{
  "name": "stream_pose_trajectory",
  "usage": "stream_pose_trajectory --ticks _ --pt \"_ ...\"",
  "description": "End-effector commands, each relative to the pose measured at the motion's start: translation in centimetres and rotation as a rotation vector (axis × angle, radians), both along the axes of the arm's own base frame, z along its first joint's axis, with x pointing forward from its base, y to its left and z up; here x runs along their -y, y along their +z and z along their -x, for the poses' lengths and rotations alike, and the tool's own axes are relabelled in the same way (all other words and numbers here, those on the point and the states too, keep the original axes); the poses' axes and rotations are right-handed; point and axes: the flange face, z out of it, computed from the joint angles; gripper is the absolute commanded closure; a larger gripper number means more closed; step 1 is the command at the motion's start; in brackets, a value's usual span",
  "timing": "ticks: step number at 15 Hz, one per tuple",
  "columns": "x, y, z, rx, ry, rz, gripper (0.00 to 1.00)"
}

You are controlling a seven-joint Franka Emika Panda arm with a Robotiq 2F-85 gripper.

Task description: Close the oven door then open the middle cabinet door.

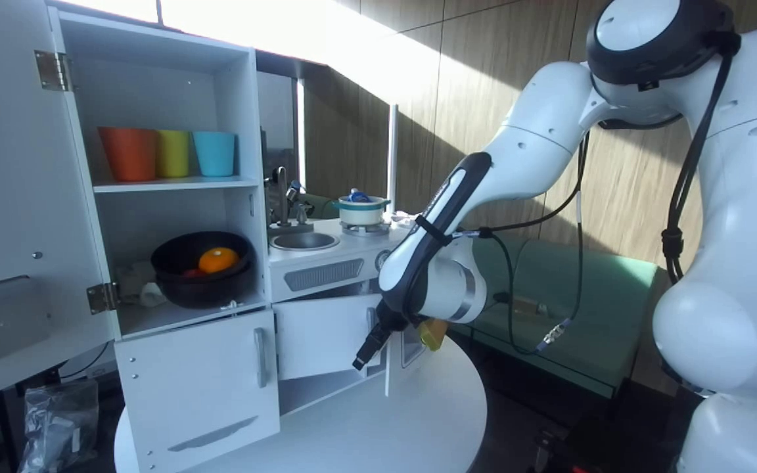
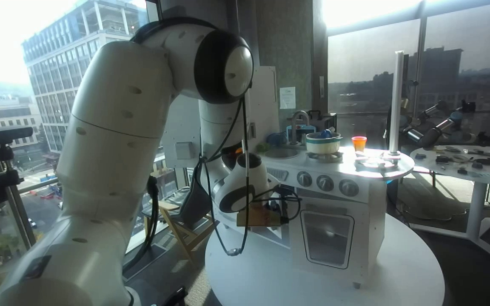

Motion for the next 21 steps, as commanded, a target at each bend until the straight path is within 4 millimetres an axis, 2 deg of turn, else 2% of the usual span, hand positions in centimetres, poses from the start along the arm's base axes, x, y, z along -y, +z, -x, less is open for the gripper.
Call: stream_pose_trajectory --ticks 1,5,8,12,17,19,21 --pt "-0.3 -0.3 2.5 -0.129 0.098 0.031 0.0" --pt "0.1 -0.2 4.0 -0.291 0.032 0.082 0.0" --pt "0.9 1.1 4.6 -0.323 -0.123 0.107 0.0" --pt "1.4 2.5 3.6 -0.306 -0.272 0.076 0.0" --pt "5.2 2.9 3.8 -0.445 -0.499 0.155 0.0" --pt "5.9 3.3 3.5 -0.509 -0.606 0.168 0.0" --pt "6.6 4.0 2.6 -0.548 -0.699 0.109 0.0"
